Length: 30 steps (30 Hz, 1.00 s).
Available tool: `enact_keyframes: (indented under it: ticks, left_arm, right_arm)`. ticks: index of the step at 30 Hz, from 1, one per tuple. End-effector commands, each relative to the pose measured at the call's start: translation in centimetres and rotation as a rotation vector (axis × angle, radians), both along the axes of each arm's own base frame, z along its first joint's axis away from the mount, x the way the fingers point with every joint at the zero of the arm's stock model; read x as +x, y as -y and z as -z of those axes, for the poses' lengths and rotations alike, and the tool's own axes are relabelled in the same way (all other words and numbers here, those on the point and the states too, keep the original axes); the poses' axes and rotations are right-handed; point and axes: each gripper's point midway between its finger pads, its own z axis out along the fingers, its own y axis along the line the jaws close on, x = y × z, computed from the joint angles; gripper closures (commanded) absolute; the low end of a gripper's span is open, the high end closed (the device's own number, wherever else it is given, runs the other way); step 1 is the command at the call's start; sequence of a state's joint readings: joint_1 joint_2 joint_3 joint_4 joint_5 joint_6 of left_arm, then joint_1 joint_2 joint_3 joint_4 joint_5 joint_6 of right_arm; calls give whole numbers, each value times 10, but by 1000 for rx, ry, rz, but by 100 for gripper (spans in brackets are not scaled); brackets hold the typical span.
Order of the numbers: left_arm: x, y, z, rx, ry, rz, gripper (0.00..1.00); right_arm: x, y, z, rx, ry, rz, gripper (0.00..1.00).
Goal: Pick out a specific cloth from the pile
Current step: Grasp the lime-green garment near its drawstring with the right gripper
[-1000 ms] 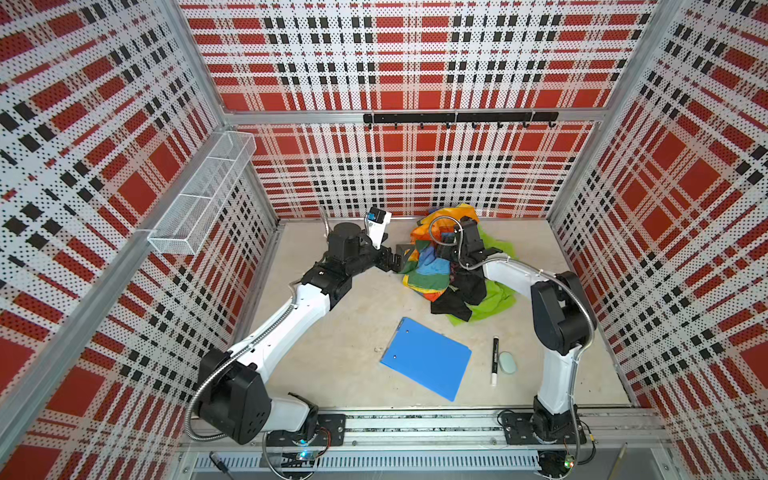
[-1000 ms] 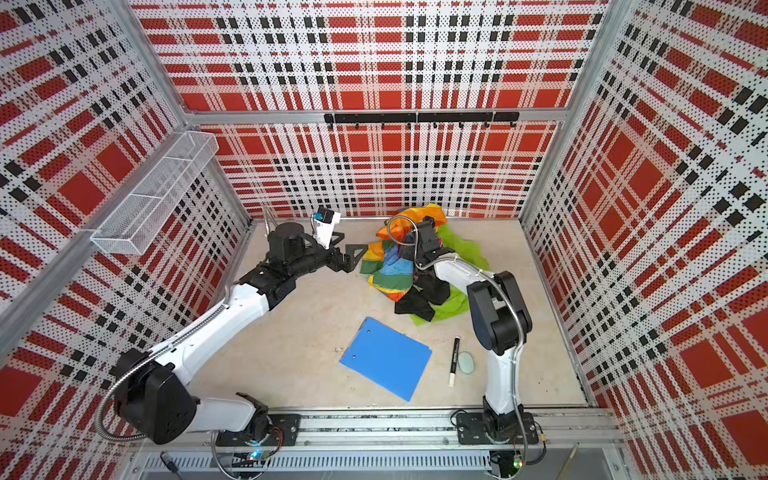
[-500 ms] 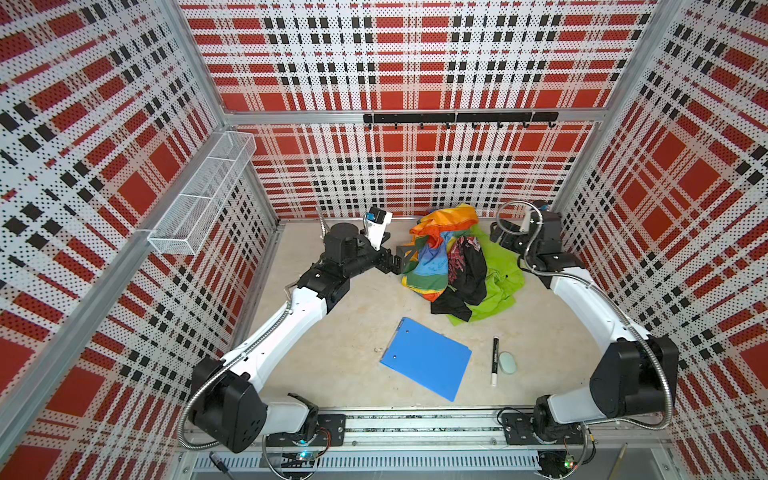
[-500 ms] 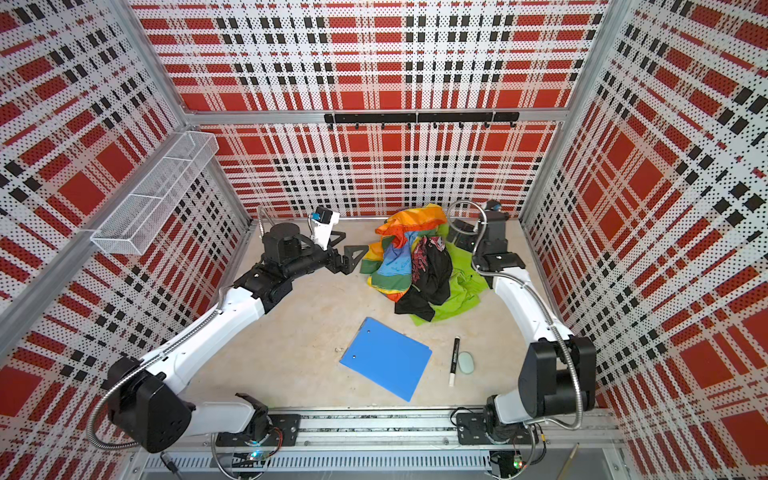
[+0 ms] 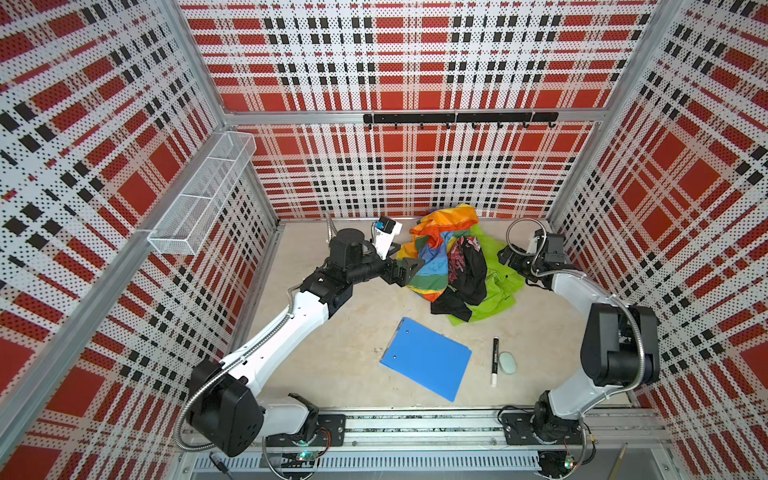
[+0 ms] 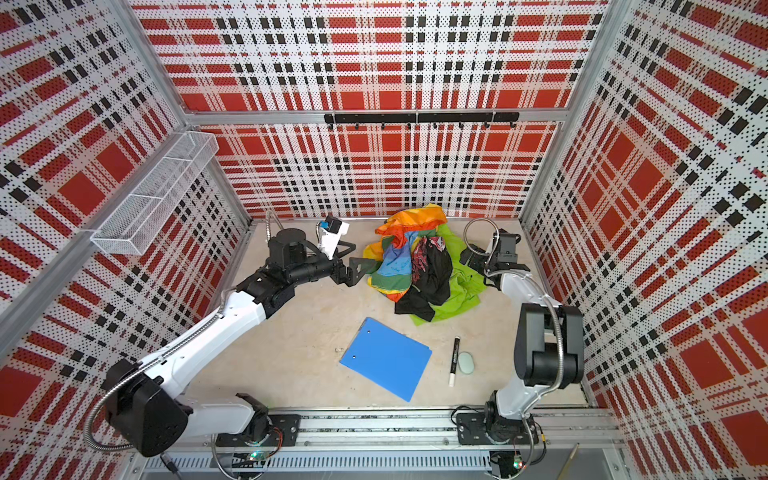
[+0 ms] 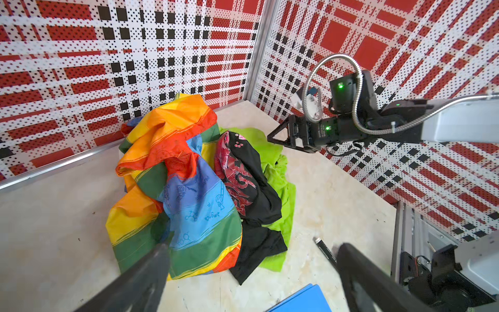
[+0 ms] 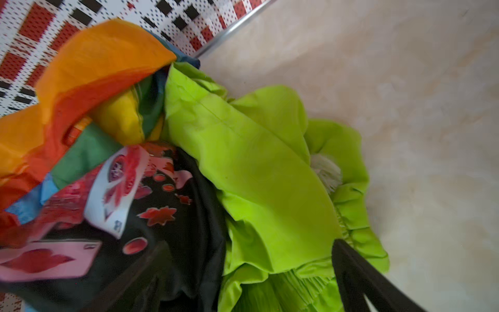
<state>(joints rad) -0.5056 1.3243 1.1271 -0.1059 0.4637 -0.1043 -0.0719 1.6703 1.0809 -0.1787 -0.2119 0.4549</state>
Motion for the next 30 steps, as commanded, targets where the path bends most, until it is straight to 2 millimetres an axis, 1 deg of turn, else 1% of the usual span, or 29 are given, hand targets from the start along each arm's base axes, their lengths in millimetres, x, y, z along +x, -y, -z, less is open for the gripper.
enact_keyframes:
  ticks: [1, 3, 6, 9, 11, 14, 15, 17, 19, 20, 22, 23, 25, 26, 30]
  left_arm:
    - [-1, 1, -6, 14, 18, -1, 1]
    - [-2, 1, -6, 19, 22, -6, 1]
    - [-3, 2, -7, 16, 25, 1, 1]
    - [-3, 3, -7, 17, 23, 2, 1]
    - [-3, 3, -7, 16, 22, 3, 1]
    - [-3, 4, -6, 18, 19, 5, 1]
    - [-3, 4, -5, 19, 19, 4, 1]
    - [-2, 4, -5, 20, 18, 1, 1]
    - [-2, 4, -5, 21, 19, 0, 1]
    - [-2, 3, -5, 22, 19, -1, 1]
    - [-2, 4, -5, 22, 19, -1, 1]
    - [-2, 4, -6, 22, 23, 0, 1]
    - [-2, 3, -6, 24, 23, -3, 1]
    - [-2, 3, -5, 25, 23, -4, 1]
    - [-2, 3, -5, 25, 22, -5, 1]
  right_arm:
    - [8, 11, 9, -43, -22, 54, 0]
    - [5, 18, 21, -69, -58, 85, 0]
    - [7, 16, 35, -60, -81, 76, 0]
    - [8, 22, 49, -82, -129, 93, 0]
    - [9, 21, 60, -76, -150, 88, 0]
    - [10, 16, 75, -65, -177, 75, 8]
    - [9, 16, 79, -67, -184, 74, 15]
    - [8, 17, 84, -72, -191, 78, 34]
    - [8, 19, 84, -82, -187, 86, 53]
    - [8, 20, 83, -70, -187, 109, 61]
    - [8, 23, 78, -81, -179, 119, 75]
    - [8, 24, 74, -89, -172, 124, 80]
    - [8, 28, 64, -112, -154, 136, 87]
    - [8, 31, 58, -125, -144, 146, 88]
    - [9, 42, 27, -172, -96, 192, 90]
